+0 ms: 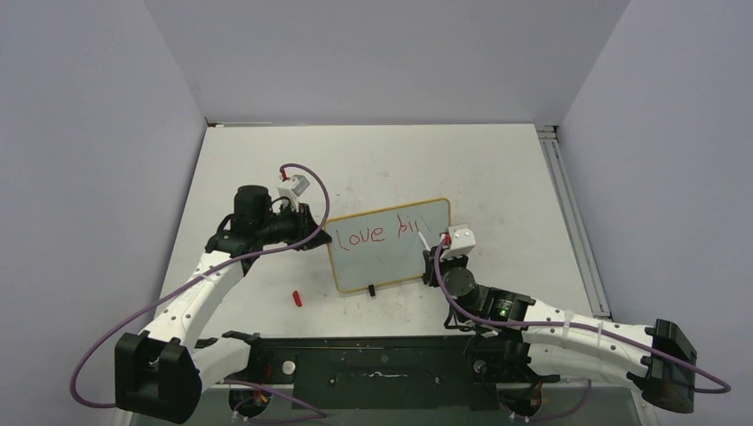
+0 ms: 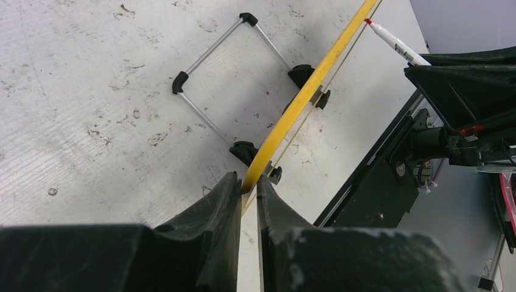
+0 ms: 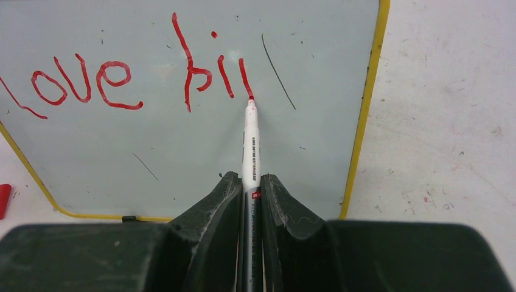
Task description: Write a sentence on the whiteboard
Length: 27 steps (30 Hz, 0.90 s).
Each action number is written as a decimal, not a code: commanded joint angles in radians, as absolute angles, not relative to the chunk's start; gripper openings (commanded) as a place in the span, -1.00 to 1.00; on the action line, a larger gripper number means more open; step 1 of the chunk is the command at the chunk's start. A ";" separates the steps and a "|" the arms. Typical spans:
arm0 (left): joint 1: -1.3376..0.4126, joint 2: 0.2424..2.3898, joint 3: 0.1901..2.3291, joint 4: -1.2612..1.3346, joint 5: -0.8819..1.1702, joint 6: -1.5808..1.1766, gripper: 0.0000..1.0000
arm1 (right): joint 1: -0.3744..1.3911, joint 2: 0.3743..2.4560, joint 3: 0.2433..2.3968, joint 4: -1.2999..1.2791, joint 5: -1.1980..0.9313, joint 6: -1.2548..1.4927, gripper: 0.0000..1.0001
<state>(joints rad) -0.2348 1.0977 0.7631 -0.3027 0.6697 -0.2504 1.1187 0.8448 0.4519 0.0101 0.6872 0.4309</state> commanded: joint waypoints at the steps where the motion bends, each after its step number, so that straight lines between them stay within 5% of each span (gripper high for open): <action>1: -0.235 1.077 0.785 -0.291 0.670 -0.250 -0.80 | 1.115 0.843 0.468 0.036 0.692 0.408 -0.89; 27: -0.235 1.082 0.787 -0.293 0.660 -0.250 -0.79 | 1.134 0.778 0.528 -0.017 0.687 0.365 -0.89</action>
<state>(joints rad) -0.2348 1.0977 0.7631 -0.3038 0.6697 -0.2504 1.1339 0.7853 0.4862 -0.0322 0.6907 0.3878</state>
